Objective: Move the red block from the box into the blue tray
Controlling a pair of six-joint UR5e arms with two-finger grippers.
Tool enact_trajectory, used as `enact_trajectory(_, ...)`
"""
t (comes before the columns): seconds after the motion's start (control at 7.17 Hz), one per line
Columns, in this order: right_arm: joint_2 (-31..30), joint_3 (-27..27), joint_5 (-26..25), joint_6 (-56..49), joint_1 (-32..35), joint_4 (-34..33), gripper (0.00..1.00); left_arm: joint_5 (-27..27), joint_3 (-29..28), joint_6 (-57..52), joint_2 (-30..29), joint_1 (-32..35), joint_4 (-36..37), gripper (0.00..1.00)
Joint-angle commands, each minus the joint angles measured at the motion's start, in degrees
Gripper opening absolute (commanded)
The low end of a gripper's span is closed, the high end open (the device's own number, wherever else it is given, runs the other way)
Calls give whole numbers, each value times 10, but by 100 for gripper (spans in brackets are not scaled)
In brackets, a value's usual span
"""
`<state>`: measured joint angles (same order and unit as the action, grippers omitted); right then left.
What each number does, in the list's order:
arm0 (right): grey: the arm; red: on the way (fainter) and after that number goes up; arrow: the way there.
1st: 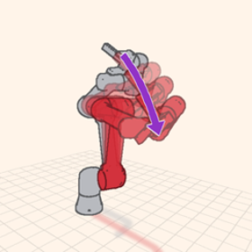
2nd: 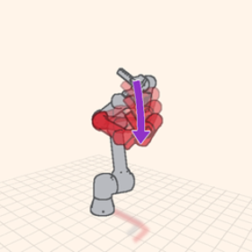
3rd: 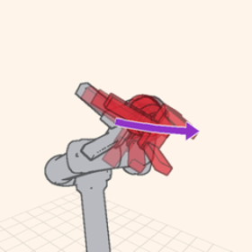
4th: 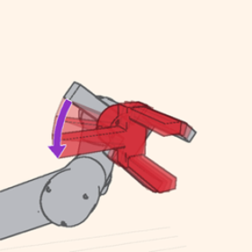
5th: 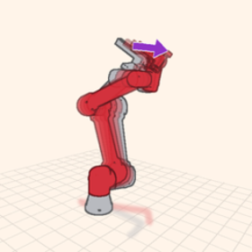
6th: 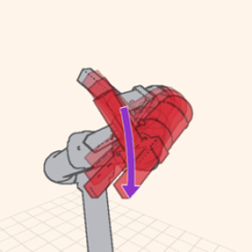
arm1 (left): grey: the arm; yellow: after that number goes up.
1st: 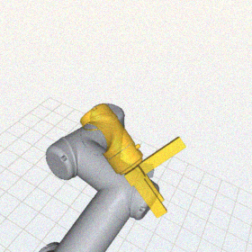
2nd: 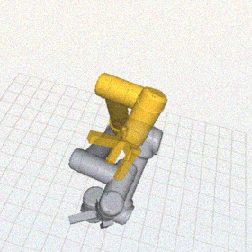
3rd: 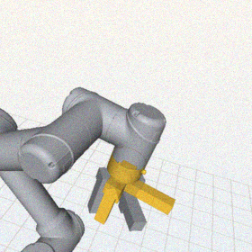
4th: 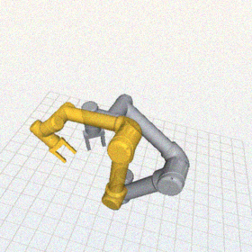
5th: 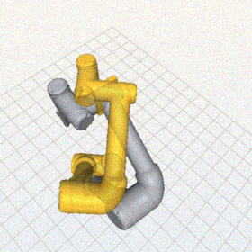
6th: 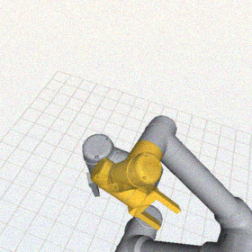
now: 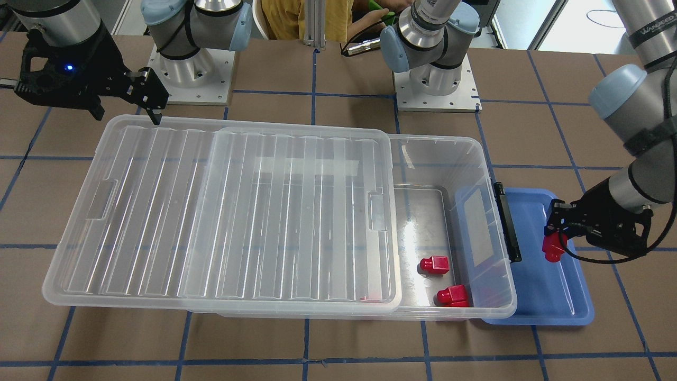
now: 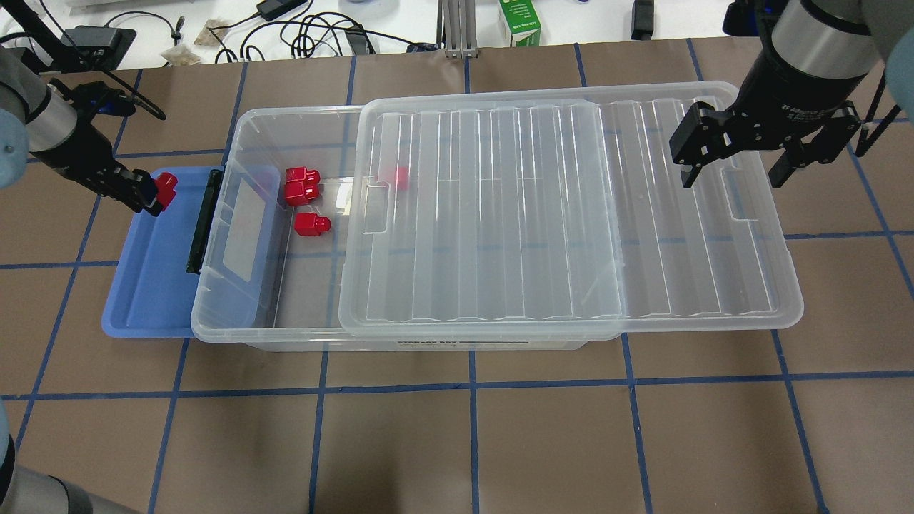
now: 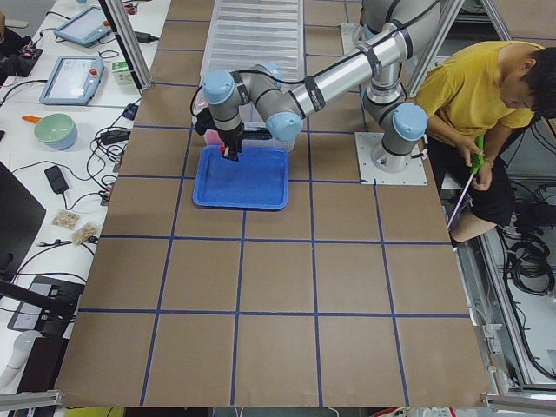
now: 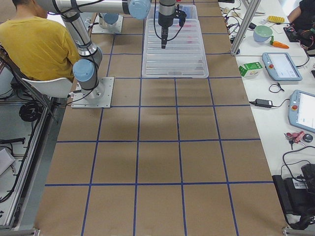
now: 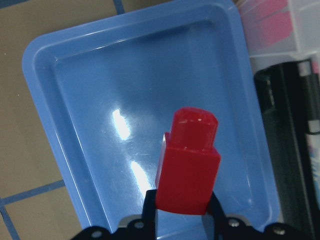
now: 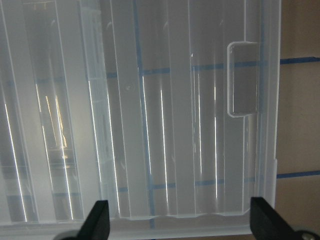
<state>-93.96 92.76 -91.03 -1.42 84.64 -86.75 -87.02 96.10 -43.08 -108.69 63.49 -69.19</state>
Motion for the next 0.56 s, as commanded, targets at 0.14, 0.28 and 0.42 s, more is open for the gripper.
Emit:
enact_trajectory(0.14, 0, 1, -1, -1, 0, 0, 100, -1, 40, -5, -28, -4, 84, 9)
enact_trajectory(0.28, 0, 1, 0, -1, 0, 0, 100, 0, 42, -4, -32, -10, 83, 44)
enact_trajectory(0.42, 0, 1, 0, -1, 0, -1, 100, 1, 42, -1, -32, -16, 82, 77)
